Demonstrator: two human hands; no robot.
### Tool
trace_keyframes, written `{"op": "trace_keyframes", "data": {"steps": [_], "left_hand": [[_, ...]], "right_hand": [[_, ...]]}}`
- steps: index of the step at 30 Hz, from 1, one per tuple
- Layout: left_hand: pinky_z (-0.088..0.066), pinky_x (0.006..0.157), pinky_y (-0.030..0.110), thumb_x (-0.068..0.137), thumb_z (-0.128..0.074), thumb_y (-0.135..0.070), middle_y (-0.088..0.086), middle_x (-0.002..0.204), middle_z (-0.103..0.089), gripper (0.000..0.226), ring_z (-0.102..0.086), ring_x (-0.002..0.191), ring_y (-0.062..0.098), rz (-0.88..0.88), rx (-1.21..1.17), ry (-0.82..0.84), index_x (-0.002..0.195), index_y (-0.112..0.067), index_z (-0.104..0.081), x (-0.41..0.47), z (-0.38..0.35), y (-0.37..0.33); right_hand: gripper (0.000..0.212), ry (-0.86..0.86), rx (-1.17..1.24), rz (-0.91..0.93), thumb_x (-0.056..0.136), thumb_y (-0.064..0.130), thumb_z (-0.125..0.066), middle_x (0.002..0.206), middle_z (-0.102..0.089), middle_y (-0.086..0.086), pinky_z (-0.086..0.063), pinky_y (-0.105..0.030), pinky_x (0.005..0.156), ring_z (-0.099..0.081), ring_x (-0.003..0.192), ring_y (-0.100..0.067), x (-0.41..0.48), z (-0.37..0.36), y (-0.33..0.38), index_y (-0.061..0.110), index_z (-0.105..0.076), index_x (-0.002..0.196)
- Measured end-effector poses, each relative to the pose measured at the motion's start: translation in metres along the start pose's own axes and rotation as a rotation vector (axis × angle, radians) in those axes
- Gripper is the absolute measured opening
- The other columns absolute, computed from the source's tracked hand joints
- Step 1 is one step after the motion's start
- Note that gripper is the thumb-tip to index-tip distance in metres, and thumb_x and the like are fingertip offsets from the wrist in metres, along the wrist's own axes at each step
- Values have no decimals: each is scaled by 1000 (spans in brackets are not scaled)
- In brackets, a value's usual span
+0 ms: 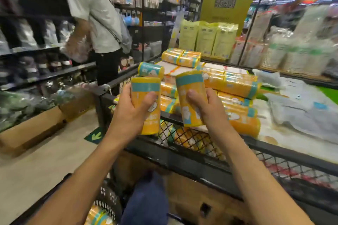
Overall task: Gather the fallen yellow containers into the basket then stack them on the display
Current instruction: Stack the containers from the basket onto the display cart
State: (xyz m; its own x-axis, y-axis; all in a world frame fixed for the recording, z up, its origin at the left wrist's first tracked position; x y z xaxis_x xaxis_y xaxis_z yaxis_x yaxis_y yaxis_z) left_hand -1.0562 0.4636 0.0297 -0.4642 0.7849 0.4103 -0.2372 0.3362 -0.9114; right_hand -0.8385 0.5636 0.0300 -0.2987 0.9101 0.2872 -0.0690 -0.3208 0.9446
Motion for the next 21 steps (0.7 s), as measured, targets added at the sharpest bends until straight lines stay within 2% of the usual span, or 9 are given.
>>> {"op": "trace_keyframes", "data": {"steps": [4,7,9,11,14,15,17,19,21], "left_hand": [[-60,81,27,77,-82,-55,-1,122,-69,73,-72,101,5,-78,3,165,128,-24,-40,28,-75,-32],[-59,82,28,72,-86,-58,-5,116,-67,72,-69,96,1,-182,132,222,123,-29,-45,56,-116,-47],[-59,81,33,70,-86,-59,-8,113,-66,68,-68,94,4,-259,256,292,121,-34,-49,74,-143,-53],[-58,83,40,71,-87,-57,-8,114,-66,66,-68,97,13,-346,386,350,124,-35,-53,89,-167,-57],[-54,81,32,75,-87,-51,-10,114,-64,66,-64,98,13,-427,547,425,132,-35,-58,110,-195,-56],[-53,82,32,76,-86,-53,-11,114,-64,66,-63,100,13,-442,607,456,134,-36,-59,117,-204,-52],[-54,87,40,77,-82,-58,-11,119,-63,66,-61,106,16,-503,759,535,135,-40,-58,128,-223,-43],[-53,89,49,79,-79,-61,-9,126,-57,69,-58,111,21,-564,895,619,140,-40,-56,137,-240,-30],[-51,89,48,80,-77,-61,-9,130,-53,72,-56,115,21,-558,959,705,144,-40,-52,144,-252,-15]], "right_hand": [[49,-174,-26,39,79,56,-72,101,-74,-2,-54,-33,76,-71,87,-12,0,87,17,20,-66,112],[44,-246,-96,75,79,53,-77,99,-75,-2,-58,-42,79,-72,91,-19,5,137,25,20,-70,109],[40,-259,-153,92,81,48,-82,98,-76,-1,-60,-48,82,-72,92,-21,13,159,27,21,-72,108],[34,-275,-232,106,82,42,-85,96,-74,1,-59,-46,83,-71,89,-17,24,176,26,22,-72,106],[32,-289,-369,119,79,40,-87,92,-72,4,-57,-44,82,-68,85,-15,44,190,20,22,-71,99],[34,-297,-430,113,76,41,-89,92,-69,8,-55,-40,82,-65,84,-11,51,194,16,25,-69,100],[54,-324,-540,100,69,45,-93,101,-65,10,-53,-33,84,-61,91,-9,63,201,8,30,-66,113],[66,-321,-607,107,62,49,-95,109,-65,9,-54,-33,86,-62,100,-12,75,203,-1,32,-64,117],[67,-272,-677,122,60,49,-96,113,-70,10,-55,-35,90,-65,105,-12,84,197,-9,33,-68,119]]}}
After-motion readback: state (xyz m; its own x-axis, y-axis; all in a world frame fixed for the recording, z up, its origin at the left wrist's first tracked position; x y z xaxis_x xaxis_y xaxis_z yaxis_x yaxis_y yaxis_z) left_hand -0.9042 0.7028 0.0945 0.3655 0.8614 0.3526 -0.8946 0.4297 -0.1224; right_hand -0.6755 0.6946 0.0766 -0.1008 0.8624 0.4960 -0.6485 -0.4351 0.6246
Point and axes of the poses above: each hand's wrist, its own x-axis towards the middle knuckle, its own z-axis out of the back of the hand, y = z × x, the point moved 10 cm from there along x, towards the middle knuckle
